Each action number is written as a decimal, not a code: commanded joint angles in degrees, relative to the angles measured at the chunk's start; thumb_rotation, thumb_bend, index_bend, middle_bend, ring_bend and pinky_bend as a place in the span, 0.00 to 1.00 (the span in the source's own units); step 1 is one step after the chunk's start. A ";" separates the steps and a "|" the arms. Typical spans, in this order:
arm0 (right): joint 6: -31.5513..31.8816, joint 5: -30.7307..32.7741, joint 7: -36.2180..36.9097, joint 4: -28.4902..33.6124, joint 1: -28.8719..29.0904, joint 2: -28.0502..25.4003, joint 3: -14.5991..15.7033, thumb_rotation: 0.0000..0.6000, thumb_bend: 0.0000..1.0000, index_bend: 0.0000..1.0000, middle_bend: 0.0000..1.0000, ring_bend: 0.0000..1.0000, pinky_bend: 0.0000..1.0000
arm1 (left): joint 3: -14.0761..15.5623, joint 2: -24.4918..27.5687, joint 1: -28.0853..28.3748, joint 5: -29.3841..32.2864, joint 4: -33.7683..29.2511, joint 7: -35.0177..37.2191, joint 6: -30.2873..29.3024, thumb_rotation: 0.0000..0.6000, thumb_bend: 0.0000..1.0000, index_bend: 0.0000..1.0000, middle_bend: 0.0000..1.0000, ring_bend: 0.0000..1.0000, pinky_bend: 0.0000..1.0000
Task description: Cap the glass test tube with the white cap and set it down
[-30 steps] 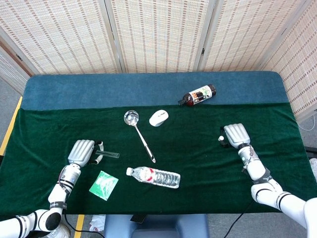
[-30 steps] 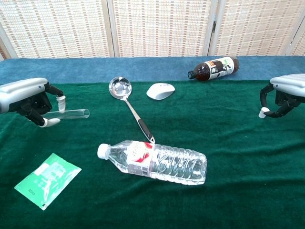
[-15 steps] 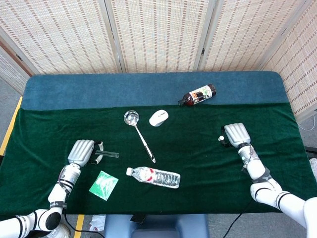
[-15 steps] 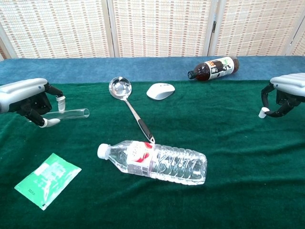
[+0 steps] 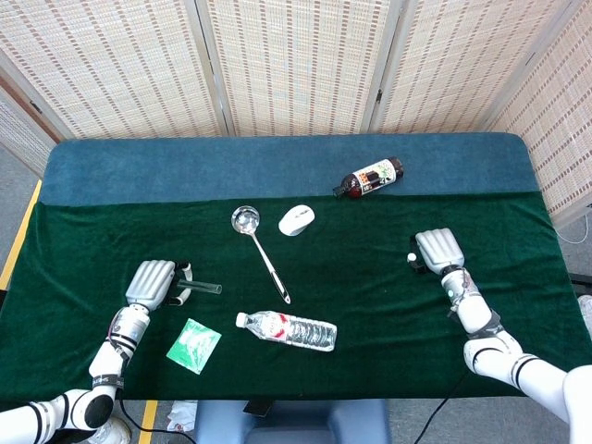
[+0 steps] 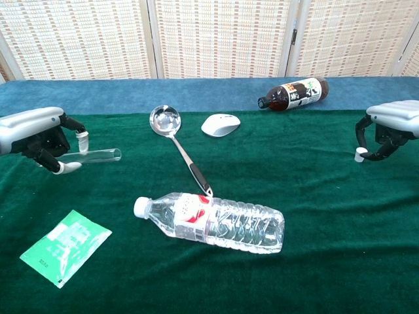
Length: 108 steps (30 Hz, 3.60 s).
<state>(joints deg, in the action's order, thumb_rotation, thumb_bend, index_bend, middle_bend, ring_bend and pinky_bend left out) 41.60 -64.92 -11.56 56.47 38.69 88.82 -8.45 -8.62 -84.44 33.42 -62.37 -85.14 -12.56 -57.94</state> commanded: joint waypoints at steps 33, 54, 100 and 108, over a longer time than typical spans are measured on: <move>13.94 -17.03 14.06 49.70 1.32 -20.89 -6.15 0.87 0.64 0.70 1.00 1.00 1.00 | -5.26 1.63 3.92 -2.14 -10.02 22.75 9.57 1.00 0.48 0.68 0.97 0.97 0.90; 10.62 -13.57 8.66 49.46 6.86 -15.76 -5.65 0.87 0.64 0.70 1.00 1.00 1.00 | -6.48 0.94 6.32 0.49 -10.85 29.33 13.74 1.00 0.49 0.68 0.97 0.97 0.90; 10.14 -7.77 2.84 47.07 11.95 -11.73 -5.77 0.87 0.64 0.71 1.00 1.00 1.00 | -5.31 0.54 8.13 3.67 -11.85 25.02 12.05 1.00 0.49 0.68 0.97 0.97 0.90; 9.94 -7.32 2.54 47.00 12.29 -11.69 -5.47 0.87 0.64 0.71 1.00 1.00 1.00 | -5.10 0.46 8.20 3.87 -11.75 24.90 12.13 1.00 0.49 0.68 0.97 0.97 0.90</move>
<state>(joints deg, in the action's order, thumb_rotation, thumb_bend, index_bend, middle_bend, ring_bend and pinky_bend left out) 51.55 -72.24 -9.03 103.49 50.96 77.10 -13.94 -13.72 -83.98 41.61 -58.50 -96.89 12.34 -45.83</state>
